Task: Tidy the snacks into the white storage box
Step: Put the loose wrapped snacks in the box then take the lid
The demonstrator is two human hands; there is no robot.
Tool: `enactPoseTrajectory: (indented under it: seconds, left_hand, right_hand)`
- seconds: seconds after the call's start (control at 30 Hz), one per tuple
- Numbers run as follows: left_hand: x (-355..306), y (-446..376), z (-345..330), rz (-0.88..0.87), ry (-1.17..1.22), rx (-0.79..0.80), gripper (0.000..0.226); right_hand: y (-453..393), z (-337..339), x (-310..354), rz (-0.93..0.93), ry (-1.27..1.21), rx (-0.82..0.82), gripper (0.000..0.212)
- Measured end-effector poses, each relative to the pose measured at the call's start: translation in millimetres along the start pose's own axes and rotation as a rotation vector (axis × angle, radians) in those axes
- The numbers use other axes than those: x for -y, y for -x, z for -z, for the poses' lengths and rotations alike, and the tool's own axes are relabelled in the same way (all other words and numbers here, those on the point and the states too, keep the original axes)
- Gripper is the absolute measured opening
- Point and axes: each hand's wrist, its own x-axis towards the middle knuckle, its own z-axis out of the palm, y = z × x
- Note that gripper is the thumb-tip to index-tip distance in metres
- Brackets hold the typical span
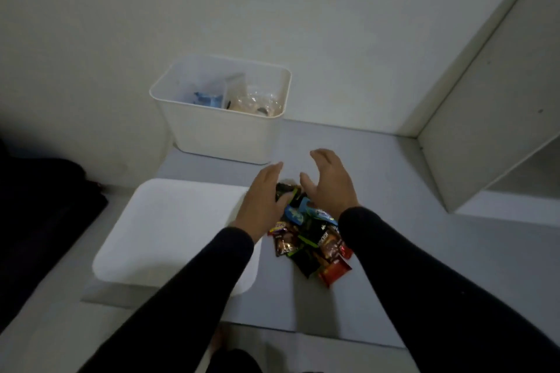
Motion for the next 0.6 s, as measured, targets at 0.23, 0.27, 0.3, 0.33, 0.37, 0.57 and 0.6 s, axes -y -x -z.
enactPoseTrajectory:
  seconds: [0.23,0.27,0.3,0.33,0.37,0.57,0.6]
  left_hand:
    - [35.5,77.3,-79.8,0.116,0.143,0.166,0.121]
    - [40.1,79.2,-86.3,0.094,0.106,0.157,0.127]
    - [44.2,79.6,-91.8,0.076,0.068,0.159,0.132]
    - [45.3,77.4,-94.7,0.074,0.039,0.181,0.136]
    - [46.5,73.2,-96.8,0.083,0.014,0.211,0.14]
    - [71.2,26.4,-109.8,-0.058,-0.197,0.268,0.15]
    - [72.9,17.8,-111.3,-0.067,-0.25,0.286,0.148]
  right_hand:
    - [106.9,-46.0,-59.6,-0.057,-0.131,-0.035,0.086]
    - [114.6,-50.3,-66.6,-0.064,-0.118,-0.036,0.088]
    - [121.1,-55.2,-74.4,-0.064,-0.103,-0.036,0.091]
    - [125.5,-59.6,-82.2,-0.065,-0.09,-0.028,0.093]
    - [127.6,-64.2,-89.7,-0.062,-0.076,-0.01,0.096]
    - [112.5,-83.6,-116.9,0.018,0.0,0.071,0.106]
    - [107.6,-85.3,-119.6,0.022,0.006,0.07,0.105]
